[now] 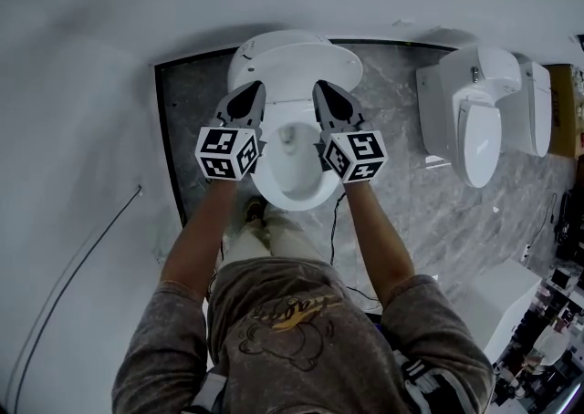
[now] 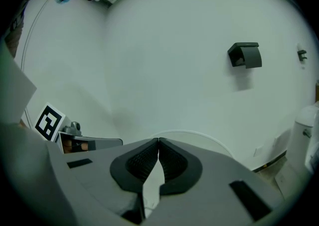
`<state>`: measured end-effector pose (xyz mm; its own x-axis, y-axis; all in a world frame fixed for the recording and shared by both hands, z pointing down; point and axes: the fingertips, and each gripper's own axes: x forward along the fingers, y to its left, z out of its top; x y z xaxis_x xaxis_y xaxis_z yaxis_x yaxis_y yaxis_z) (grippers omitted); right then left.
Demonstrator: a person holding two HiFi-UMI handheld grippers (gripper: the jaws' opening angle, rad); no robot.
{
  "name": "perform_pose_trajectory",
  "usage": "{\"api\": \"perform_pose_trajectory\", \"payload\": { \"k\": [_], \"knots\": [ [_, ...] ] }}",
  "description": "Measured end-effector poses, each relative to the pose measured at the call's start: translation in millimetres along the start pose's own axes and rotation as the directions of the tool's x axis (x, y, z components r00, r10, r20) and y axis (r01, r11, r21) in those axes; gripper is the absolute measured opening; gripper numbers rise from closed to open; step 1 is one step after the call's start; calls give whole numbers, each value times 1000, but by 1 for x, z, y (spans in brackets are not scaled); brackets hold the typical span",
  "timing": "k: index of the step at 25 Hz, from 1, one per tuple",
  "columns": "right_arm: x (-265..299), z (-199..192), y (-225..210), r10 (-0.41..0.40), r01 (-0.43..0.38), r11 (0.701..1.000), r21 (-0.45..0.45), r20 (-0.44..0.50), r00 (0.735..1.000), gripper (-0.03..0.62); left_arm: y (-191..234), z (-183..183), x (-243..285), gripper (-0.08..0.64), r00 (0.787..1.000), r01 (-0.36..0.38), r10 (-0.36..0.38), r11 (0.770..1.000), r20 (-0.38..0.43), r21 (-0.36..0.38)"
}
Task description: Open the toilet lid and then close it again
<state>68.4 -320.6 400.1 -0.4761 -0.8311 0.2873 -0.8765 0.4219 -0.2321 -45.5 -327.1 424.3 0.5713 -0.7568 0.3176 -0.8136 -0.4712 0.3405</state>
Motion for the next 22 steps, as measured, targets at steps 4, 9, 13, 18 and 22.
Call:
{"api": "perform_pose_trajectory", "payload": {
  "k": [4,9,13,18,22],
  "knots": [
    [-6,13,0,10,-10,1000,0,5,1000,28,-2,17,-5,11,1000,-12,12,1000,9,23],
    [-8,24,-9,22,-22,1000,7,-2,1000,34,-7,39,3,90,999,5,-7,999,35,38],
    [-2,30,-14,52,-52,999,13,-6,999,200,-9,45,14,174,999,26,-28,999,30,48],
    [12,31,-27,49,-49,999,-6,-29,998,288,-8,41,33,280,999,50,-50,997,-3,51],
    [29,25,-55,31,-31,1000,-3,-68,997,293,-7,37,48,290,997,69,-67,995,-33,70]
  ]
}}
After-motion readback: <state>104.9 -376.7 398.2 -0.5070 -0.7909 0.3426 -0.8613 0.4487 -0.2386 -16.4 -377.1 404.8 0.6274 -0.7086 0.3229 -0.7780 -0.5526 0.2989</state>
